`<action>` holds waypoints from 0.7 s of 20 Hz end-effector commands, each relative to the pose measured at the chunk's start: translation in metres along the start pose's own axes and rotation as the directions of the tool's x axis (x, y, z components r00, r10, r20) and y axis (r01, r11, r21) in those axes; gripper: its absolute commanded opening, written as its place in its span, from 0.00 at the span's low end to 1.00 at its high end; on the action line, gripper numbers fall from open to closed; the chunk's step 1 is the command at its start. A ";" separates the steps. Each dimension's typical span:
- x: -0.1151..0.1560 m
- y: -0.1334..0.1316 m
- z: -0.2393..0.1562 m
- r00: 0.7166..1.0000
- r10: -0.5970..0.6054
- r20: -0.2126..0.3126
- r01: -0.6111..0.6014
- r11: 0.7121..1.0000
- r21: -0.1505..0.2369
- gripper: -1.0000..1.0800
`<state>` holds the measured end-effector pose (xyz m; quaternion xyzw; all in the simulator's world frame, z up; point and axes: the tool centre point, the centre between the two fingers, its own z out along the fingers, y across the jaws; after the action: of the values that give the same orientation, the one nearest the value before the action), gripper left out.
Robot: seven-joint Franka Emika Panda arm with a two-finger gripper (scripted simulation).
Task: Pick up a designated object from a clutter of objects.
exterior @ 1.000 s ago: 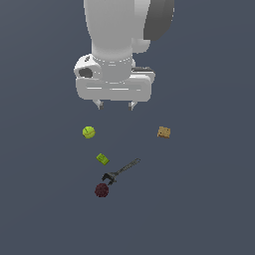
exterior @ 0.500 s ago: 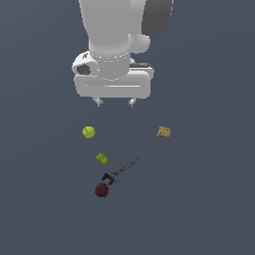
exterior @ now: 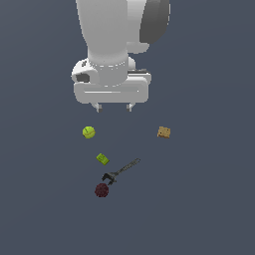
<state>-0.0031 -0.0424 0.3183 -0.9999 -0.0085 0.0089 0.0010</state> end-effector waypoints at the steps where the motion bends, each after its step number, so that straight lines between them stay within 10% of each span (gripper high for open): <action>1: 0.003 0.003 0.008 1.000 -0.028 0.000 0.028 1.000 -0.001 0.96; 14: 0.026 0.027 0.076 0.961 -0.277 -0.003 0.277 0.961 -0.005 0.96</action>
<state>0.0193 -0.0659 0.2508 -0.9913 -0.1313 0.0070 0.0000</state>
